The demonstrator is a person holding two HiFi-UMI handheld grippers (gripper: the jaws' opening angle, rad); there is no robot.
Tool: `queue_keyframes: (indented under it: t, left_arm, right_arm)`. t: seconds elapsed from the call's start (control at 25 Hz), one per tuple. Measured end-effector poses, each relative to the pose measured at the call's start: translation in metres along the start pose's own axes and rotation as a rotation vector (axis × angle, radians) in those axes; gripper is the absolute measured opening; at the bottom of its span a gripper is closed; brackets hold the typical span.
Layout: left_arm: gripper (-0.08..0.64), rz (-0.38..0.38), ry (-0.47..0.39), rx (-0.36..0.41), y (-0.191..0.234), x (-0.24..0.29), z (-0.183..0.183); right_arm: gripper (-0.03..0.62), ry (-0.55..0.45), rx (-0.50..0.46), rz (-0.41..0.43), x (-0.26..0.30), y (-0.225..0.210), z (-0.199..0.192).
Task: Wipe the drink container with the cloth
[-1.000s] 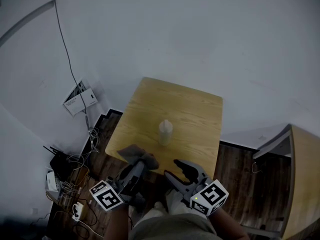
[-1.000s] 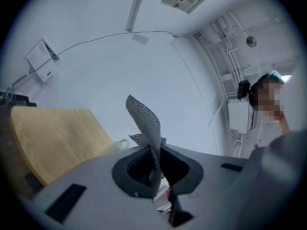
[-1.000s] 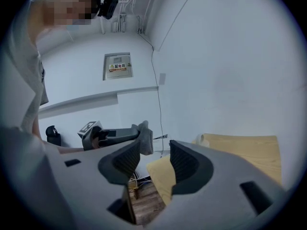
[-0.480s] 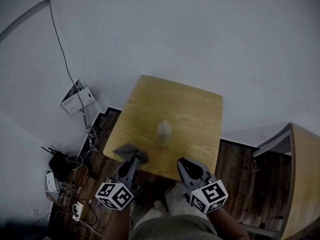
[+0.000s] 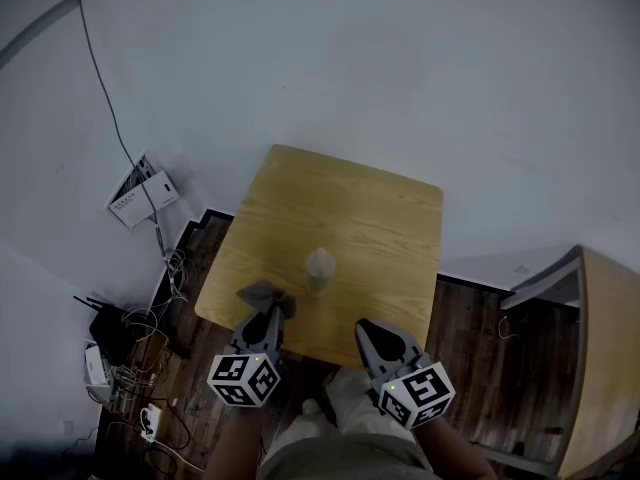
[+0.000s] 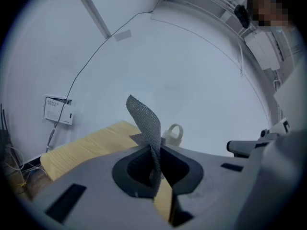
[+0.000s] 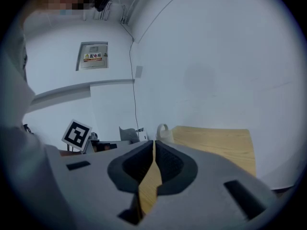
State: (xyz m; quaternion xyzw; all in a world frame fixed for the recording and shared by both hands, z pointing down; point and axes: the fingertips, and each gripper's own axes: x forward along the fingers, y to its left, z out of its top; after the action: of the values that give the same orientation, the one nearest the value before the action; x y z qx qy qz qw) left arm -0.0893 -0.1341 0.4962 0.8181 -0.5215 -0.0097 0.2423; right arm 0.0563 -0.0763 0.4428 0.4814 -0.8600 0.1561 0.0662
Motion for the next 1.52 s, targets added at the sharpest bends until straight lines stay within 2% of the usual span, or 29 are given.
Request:
queue_keyframes:
  t: [0.4, 0.92, 1.24, 1.52]
  left_arm:
    - [0.021, 0.025, 0.075, 0.007, 0.003, 0.042, -0.018]
    - [0.021, 0.031, 0.161, 0.126, -0.007, 0.065, -0.028]
    - [0.021, 0.047, 0.242, 0.17, -0.005, 0.075, -0.043]
    - [0.021, 0.069, 0.301, 0.17, 0.0, 0.083, -0.062]
  right_arm:
    - [0.013, 0.032, 0.017, 0.007, 0.014, -0.016, -0.005]
    - [0.012, 0.08, 0.044, 0.012, 0.022, -0.031, -0.024]
    - [0.012, 0.087, 0.052, 0.008, 0.022, -0.038, -0.025]
    - [0.012, 0.095, 0.054, 0.008, 0.024, -0.044, -0.026]
